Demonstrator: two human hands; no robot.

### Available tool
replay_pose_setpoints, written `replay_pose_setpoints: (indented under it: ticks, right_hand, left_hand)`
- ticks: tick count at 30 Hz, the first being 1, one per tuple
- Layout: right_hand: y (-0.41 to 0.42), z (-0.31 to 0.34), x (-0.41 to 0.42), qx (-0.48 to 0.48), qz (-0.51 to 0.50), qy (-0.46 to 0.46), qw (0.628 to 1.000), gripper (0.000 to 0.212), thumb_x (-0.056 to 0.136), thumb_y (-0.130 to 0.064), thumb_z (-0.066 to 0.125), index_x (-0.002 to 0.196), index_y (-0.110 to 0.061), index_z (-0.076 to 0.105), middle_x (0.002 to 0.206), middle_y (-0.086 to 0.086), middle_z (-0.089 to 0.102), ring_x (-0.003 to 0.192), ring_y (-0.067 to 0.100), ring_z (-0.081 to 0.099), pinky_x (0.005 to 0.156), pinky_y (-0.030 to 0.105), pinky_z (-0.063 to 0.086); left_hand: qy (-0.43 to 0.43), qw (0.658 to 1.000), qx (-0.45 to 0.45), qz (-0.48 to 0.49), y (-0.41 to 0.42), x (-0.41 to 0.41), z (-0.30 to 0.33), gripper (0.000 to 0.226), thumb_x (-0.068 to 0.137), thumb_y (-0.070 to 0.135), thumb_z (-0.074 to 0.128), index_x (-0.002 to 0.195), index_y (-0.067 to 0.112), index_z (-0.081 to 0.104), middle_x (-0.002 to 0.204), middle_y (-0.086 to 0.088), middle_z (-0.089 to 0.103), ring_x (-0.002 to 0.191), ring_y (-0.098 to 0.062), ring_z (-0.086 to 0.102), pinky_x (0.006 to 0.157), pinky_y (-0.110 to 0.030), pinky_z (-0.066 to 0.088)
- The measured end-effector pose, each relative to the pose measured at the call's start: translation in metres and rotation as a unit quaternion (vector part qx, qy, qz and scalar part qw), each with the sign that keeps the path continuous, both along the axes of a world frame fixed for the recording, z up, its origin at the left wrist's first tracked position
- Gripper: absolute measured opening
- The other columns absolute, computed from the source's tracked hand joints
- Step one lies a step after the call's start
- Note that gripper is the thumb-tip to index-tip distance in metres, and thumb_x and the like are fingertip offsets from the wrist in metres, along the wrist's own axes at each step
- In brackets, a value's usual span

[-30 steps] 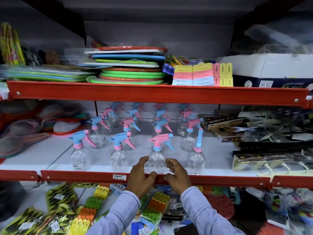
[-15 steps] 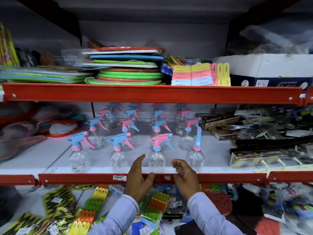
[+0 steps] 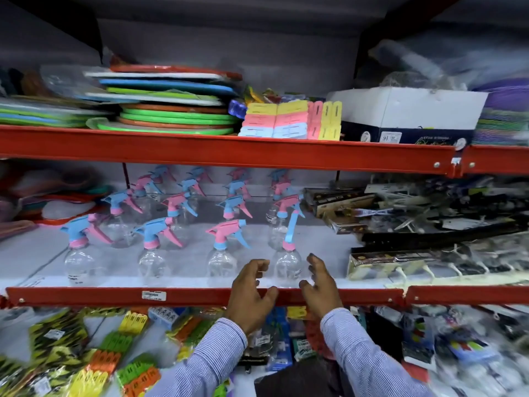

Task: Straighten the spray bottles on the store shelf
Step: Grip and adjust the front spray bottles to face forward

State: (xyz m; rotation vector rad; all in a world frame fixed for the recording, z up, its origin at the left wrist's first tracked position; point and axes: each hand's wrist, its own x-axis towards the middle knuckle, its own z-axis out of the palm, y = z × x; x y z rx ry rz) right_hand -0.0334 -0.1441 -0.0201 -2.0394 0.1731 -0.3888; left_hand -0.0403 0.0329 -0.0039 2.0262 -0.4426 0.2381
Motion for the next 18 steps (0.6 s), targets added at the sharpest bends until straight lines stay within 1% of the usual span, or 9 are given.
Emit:
replay_pose_setpoints:
  ticks: [2,3,5,6,8,12,15,16,18]
  right_hand:
    - [-0.008,0.005,0.008,-0.006,0.051,0.032,0.998,0.070,0.082,0.000,0.052,0.144,-0.016,0.025,0.146,0.008,0.040,0.134,0.024,0.041,0.111,0.039,0.036]
    - [-0.009,0.006,0.011,-0.003,0.066,0.041,0.997,0.071,0.082,0.000,0.052,0.144,-0.016,0.024,0.145,0.008,0.042,0.133,0.024,0.042,0.111,0.039,0.036]
    - [-0.013,0.007,0.011,0.000,0.090,0.040,0.995,0.067,0.080,0.002,0.052,0.141,-0.016,0.030,0.137,0.007,0.050,0.129,0.023,0.047,0.110,0.036,0.037]
    - [-0.016,0.007,0.010,-0.003,0.103,0.036,0.994,0.065,0.079,0.005,0.051,0.139,-0.014,0.034,0.131,0.004,0.052,0.126,0.021,0.049,0.108,0.032,0.038]
    - [-0.022,0.007,0.008,-0.005,0.118,0.022,0.993,0.059,0.079,0.008,0.051,0.134,-0.012,0.040,0.121,-0.001,0.051,0.119,0.017,0.051,0.102,0.025,0.037]
    - [-0.025,0.000,0.000,0.010,0.110,0.006,0.994,0.048,0.078,0.007,0.051,0.122,-0.013,0.047,0.115,0.001,0.054,0.104,0.016,0.056,0.091,0.022,0.040]
    - [-0.027,-0.002,-0.002,-0.004,0.098,-0.006,0.995,0.041,0.077,0.003,0.054,0.113,-0.014,0.048,0.116,0.005,0.056,0.103,0.021,0.059,0.085,0.023,0.044]
    - [-0.026,-0.001,-0.001,0.001,0.090,-0.006,0.996,0.042,0.076,0.001,0.056,0.114,-0.014,0.048,0.118,0.006,0.056,0.104,0.021,0.058,0.086,0.025,0.046]
    - [-0.026,0.002,0.002,0.014,0.079,0.009,0.997,0.052,0.078,-0.003,0.058,0.127,-0.012,0.043,0.131,0.008,0.051,0.112,0.022,0.055,0.096,0.031,0.046]
  left_hand:
    - [0.009,1.000,0.011,0.008,-0.016,-0.001,0.002,0.048,0.074,0.028,0.062,0.121,0.026,0.048,0.125,0.003,0.057,0.112,-0.013,0.055,0.099,-0.035,0.049]
    - [0.015,1.000,0.017,0.012,-0.021,-0.001,0.002,0.048,0.075,0.028,0.062,0.122,0.025,0.048,0.127,0.003,0.056,0.114,-0.014,0.055,0.100,-0.036,0.048]
    - [0.021,0.999,0.025,0.024,-0.031,-0.003,0.003,0.048,0.079,0.024,0.062,0.124,0.024,0.047,0.131,0.001,0.054,0.118,-0.016,0.053,0.102,-0.038,0.046]
    - [0.022,0.999,0.026,0.032,-0.036,-0.004,0.003,0.047,0.081,0.021,0.062,0.125,0.023,0.047,0.132,0.000,0.053,0.119,-0.017,0.052,0.103,-0.038,0.045]
    - [0.022,0.998,0.032,0.047,-0.043,-0.005,0.003,0.047,0.082,0.018,0.061,0.127,0.021,0.047,0.134,-0.002,0.052,0.120,-0.019,0.051,0.102,-0.035,0.044]
    - [0.048,0.995,0.045,0.070,-0.050,-0.003,0.004,0.048,0.084,0.016,0.059,0.131,0.019,0.045,0.135,-0.004,0.054,0.117,-0.019,0.051,0.095,-0.027,0.041]
    - [0.064,0.995,0.035,0.072,-0.051,-0.001,0.009,0.053,0.086,0.015,0.057,0.136,0.016,0.041,0.141,-0.007,0.050,0.127,-0.024,0.048,0.106,-0.033,0.039]
    - [0.070,0.994,0.029,0.073,-0.051,-0.001,0.009,0.056,0.087,0.015,0.057,0.139,0.016,0.038,0.145,-0.007,0.046,0.131,-0.025,0.045,0.110,-0.037,0.038]
    - [0.079,0.994,0.018,0.078,-0.049,-0.002,0.009,0.060,0.087,0.017,0.057,0.143,0.016,0.033,0.149,-0.006,0.040,0.134,-0.026,0.041,0.113,-0.044,0.036]
